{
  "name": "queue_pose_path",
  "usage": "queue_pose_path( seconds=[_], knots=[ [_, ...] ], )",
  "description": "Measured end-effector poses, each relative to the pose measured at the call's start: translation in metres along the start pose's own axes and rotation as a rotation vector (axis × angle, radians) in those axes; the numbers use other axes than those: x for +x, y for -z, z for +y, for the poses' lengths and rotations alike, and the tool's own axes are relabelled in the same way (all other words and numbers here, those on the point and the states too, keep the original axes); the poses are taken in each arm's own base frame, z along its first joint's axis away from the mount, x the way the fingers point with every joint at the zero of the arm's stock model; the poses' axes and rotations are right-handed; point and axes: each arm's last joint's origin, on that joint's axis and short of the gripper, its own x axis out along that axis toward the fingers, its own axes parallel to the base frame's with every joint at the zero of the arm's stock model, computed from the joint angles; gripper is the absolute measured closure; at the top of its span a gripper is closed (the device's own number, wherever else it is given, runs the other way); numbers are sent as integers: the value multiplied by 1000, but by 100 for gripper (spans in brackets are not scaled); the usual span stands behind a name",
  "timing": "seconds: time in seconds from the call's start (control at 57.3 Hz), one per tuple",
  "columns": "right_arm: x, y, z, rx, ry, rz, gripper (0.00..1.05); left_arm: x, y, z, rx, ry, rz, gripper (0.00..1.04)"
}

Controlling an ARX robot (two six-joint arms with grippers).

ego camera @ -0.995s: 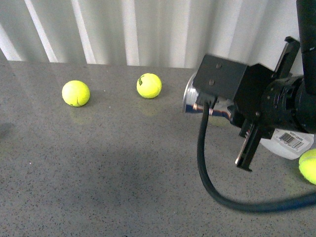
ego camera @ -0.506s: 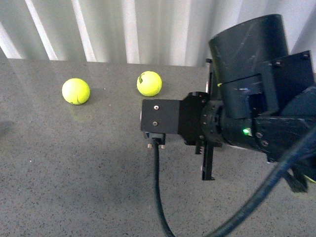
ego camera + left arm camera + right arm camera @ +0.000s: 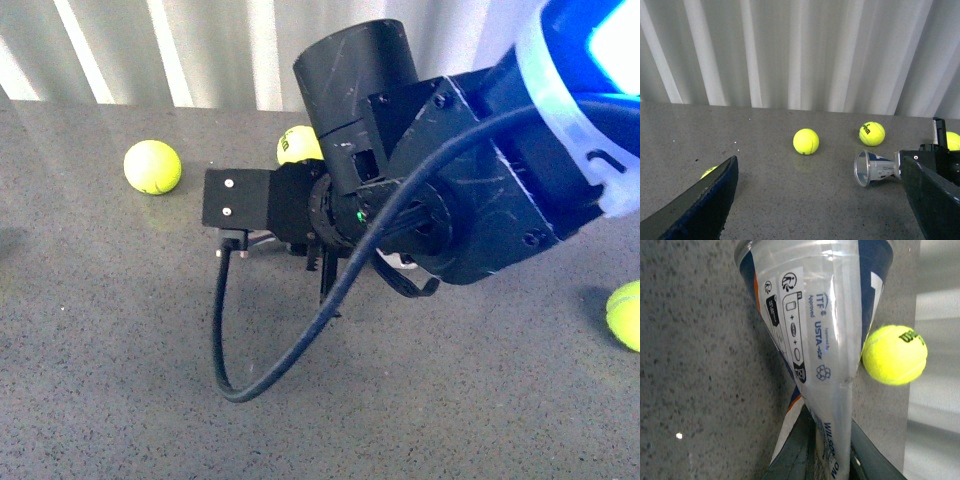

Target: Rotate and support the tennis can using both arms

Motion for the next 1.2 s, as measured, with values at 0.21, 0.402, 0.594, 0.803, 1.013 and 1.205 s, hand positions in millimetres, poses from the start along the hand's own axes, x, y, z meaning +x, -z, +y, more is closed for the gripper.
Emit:
queue_pose_path(
  seconds=[0.21, 0.402, 0.594, 0.803, 1.013, 1.205],
  knots=[
    [5, -15, 10, 20, -43, -7, 99, 0, 0, 0, 0, 0, 0, 7],
    [5, -9, 11, 21, -45, 18, 94, 0, 0, 0, 0, 0, 0, 7],
    [5, -1, 12, 73, -51, 10, 63, 0, 0, 0, 0, 0, 0, 7],
    [2, 2, 14, 135, -77, 5, 26, 0, 0, 0, 0, 0, 0, 7],
    [-23, -3, 2, 187, -84, -20, 7, 0, 0, 0, 0, 0, 0, 7],
    [-49, 6, -8, 253, -54, -12, 7, 0, 0, 0, 0, 0, 0, 7]
  ],
)
